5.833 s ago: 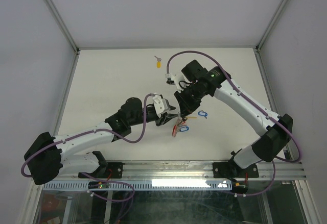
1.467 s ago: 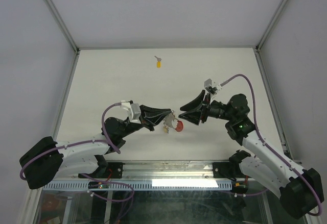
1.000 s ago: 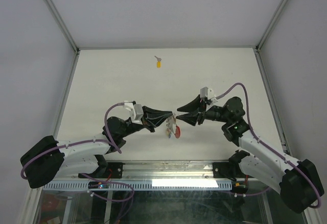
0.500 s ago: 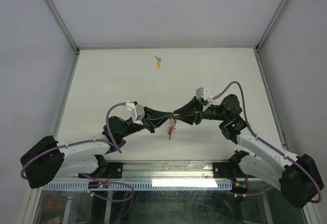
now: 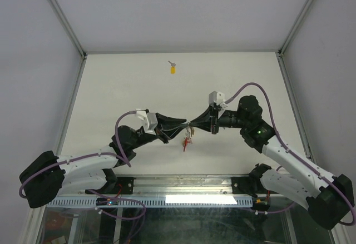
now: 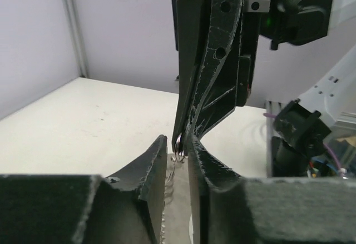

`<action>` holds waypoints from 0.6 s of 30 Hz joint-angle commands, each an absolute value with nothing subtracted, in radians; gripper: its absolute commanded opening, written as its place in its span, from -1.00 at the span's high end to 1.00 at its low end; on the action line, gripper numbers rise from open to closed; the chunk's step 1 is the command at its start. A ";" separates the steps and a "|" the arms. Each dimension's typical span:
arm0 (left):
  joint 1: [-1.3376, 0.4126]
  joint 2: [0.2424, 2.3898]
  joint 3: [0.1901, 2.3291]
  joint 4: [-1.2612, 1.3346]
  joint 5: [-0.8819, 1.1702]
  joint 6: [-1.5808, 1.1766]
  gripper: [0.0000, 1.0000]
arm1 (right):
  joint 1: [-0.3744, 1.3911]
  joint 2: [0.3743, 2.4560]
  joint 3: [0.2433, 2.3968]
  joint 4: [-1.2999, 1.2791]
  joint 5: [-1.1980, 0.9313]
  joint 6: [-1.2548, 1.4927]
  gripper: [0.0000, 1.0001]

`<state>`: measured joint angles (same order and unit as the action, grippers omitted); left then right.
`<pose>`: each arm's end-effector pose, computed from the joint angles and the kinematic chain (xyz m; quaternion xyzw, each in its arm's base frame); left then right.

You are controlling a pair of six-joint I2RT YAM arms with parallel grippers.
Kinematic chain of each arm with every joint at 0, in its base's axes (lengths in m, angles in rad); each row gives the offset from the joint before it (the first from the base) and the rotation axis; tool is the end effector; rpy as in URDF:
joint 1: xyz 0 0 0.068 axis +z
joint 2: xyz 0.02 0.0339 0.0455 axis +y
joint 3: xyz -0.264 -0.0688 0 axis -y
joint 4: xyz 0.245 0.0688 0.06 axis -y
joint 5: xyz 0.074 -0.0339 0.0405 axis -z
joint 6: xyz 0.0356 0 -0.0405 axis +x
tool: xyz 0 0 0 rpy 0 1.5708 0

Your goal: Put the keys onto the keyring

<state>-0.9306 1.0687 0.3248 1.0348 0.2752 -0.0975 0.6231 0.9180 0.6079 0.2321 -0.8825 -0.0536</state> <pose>0.1222 -0.1803 0.2542 0.3399 0.4964 -0.4620 0.6516 0.1525 0.1435 0.2981 -0.4939 0.5299 0.4734 0.5012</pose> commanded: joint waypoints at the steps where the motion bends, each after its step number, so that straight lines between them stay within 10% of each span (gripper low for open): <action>1: -0.936 0.993 0.388 0.930 0.220 -0.047 0.41 | 0.626 0.873 0.775 -0.111 -0.722 -0.187 1.00; 9: -0.939 0.991 0.472 0.739 0.141 -0.015 -0.37 | 0.639 0.954 1.008 -0.497 -0.428 -0.120 1.00; 18: -1.025 1.106 0.597 0.651 0.001 0.097 -0.38 | 0.670 1.127 1.264 -0.780 -0.171 0.073 1.00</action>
